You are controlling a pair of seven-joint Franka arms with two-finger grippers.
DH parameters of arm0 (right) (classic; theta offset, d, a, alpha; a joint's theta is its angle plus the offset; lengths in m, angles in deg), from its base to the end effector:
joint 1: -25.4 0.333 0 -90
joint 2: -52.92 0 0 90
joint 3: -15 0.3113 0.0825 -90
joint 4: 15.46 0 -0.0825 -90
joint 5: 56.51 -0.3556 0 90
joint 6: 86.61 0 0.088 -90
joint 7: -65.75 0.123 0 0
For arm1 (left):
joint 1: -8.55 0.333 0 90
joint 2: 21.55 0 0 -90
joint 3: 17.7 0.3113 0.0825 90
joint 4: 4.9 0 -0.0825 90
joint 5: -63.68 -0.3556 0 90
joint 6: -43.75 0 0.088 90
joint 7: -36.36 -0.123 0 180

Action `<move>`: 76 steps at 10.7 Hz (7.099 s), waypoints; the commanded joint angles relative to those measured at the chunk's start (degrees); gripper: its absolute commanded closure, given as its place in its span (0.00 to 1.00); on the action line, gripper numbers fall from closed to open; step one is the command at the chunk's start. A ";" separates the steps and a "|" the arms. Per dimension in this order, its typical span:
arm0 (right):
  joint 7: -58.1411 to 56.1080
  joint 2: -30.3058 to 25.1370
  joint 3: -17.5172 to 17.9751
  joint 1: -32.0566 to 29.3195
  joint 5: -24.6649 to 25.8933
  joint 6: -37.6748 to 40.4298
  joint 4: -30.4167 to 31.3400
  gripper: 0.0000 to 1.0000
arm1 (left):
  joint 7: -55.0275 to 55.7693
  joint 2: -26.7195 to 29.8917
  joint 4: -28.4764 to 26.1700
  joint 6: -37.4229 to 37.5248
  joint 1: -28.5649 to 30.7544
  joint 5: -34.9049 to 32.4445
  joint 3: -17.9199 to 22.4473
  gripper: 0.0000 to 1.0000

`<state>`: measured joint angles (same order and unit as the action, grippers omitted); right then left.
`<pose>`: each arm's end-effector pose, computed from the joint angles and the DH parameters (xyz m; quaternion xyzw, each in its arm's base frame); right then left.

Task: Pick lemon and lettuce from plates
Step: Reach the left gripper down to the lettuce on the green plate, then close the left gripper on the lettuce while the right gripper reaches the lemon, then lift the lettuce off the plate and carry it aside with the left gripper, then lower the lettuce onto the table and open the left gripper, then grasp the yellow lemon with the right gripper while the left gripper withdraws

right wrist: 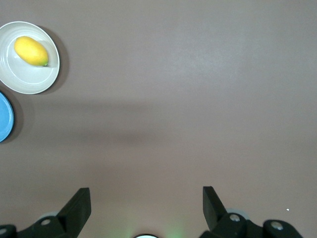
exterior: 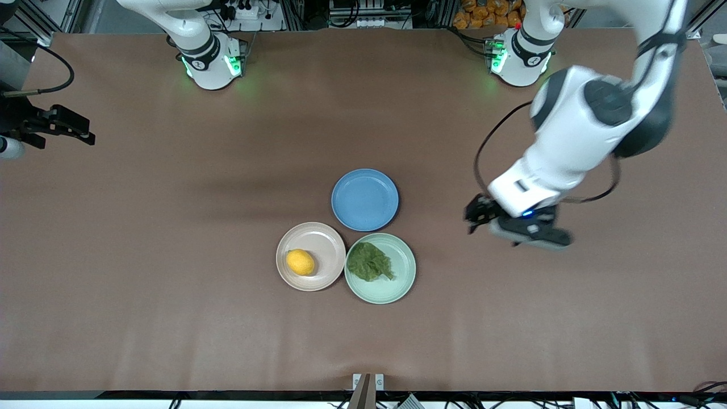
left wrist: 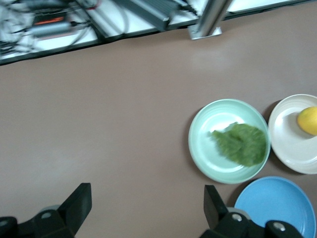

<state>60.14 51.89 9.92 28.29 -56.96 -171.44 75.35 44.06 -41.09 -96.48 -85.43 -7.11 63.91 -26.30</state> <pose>0.5089 -0.0189 0.5994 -0.9986 -0.0300 0.0428 0.0076 0.6108 -0.2622 0.4602 0.9780 -0.1330 0.1455 0.0685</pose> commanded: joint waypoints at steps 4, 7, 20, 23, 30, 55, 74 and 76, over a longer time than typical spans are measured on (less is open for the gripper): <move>0.69 -0.55 0.60 0.71 0.28 0.72 0.07 0.00 | -0.92 -18.04 4.75 -26.25 -8.68 3.19 -0.28 0.00; 0.86 0.15 0.69 3.43 -0.51 0.63 -0.02 0.00 | -0.40 -25.17 4.48 -39.11 -11.66 3.54 -0.37 0.00; 0.51 18.85 0.69 21.62 -5.43 -18.85 -2.13 0.00 | 0.13 -37.41 8.53 -49.15 -18.96 3.28 5.61 0.23; 0.78 24.75 0.69 23.74 -5.43 -24.84 -2.30 0.00 | 0.22 -37.49 8.53 -49.15 -18.96 3.37 5.61 0.56; 0.60 37.94 0.69 27.69 -5.35 -41.63 -6.26 0.00 | 1.26 -36.09 7.65 -48.98 -18.88 3.54 5.61 1.00; -1.60 51.48 0.69 27.43 -5.08 -58.69 -8.54 0.00 | -15.69 -17.17 -0.64 -1.60 13.82 -0.23 5.61 1.00; -2.04 51.92 0.69 26.03 -5.35 -51.44 -13.09 0.81 | -14.64 12.68 5.89 28.61 17.77 -1.56 5.52 0.00; -2.13 51.84 0.78 24.71 -5.35 -45.19 -16.79 0.81 | -12.89 14.62 5.19 33.36 17.60 -1.21 4.73 0.00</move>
<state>58.70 103.50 10.19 54.76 -61.87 -223.21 63.62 28.96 -29.44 -89.46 -55.93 10.19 63.17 -20.43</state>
